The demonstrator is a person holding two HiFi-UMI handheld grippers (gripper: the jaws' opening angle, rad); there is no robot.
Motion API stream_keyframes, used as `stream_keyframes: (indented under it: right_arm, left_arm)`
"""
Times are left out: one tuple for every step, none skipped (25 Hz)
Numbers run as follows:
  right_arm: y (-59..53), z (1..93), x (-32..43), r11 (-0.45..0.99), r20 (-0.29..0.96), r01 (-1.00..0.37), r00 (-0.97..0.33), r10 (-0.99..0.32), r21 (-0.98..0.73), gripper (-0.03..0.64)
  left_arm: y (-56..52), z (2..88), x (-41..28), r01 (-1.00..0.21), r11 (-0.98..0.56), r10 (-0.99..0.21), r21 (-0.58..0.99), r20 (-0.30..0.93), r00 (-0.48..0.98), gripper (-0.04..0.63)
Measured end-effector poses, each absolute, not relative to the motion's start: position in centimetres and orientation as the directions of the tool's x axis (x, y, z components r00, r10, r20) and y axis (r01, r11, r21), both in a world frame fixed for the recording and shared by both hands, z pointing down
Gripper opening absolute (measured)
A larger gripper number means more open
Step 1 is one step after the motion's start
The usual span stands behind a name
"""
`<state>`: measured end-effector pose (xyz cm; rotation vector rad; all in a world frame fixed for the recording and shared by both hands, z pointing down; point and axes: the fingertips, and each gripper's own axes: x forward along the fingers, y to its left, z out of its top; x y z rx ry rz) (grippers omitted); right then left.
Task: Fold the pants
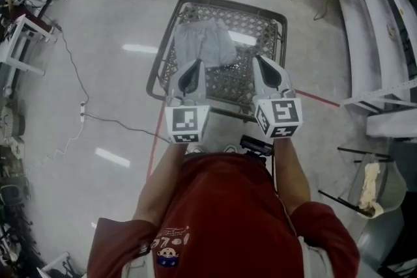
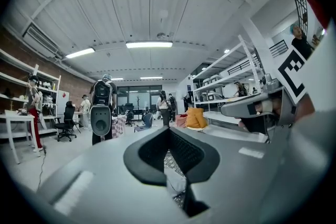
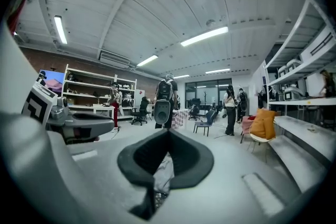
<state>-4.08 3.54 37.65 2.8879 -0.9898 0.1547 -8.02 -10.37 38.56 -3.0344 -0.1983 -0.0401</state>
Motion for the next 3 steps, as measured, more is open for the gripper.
stream_keyframes:
  right_arm:
    - [3.47, 37.7, -3.92, -0.786, 0.123, -0.616, 0.785, -0.607, 0.05, 0.002]
    - [3.41, 37.74, -3.73, -0.786, 0.123, -0.616, 0.785, -0.607, 0.053, 0.002]
    - [3.35, 37.78, -3.54, -0.785, 0.124, -0.617, 0.785, -0.608, 0.056, 0.002]
  left_arm:
    - [-10.42, 38.61, -7.89, 0.131, -0.986, 0.129, -0.099, 0.033, 0.991, 0.005]
    - [-10.45, 38.66, -7.75, 0.132, -0.986, 0.129, -0.1, 0.033, 0.991, 0.005]
    - [-10.49, 38.72, -7.6, 0.132, -0.986, 0.129, -0.101, 0.033, 0.991, 0.005]
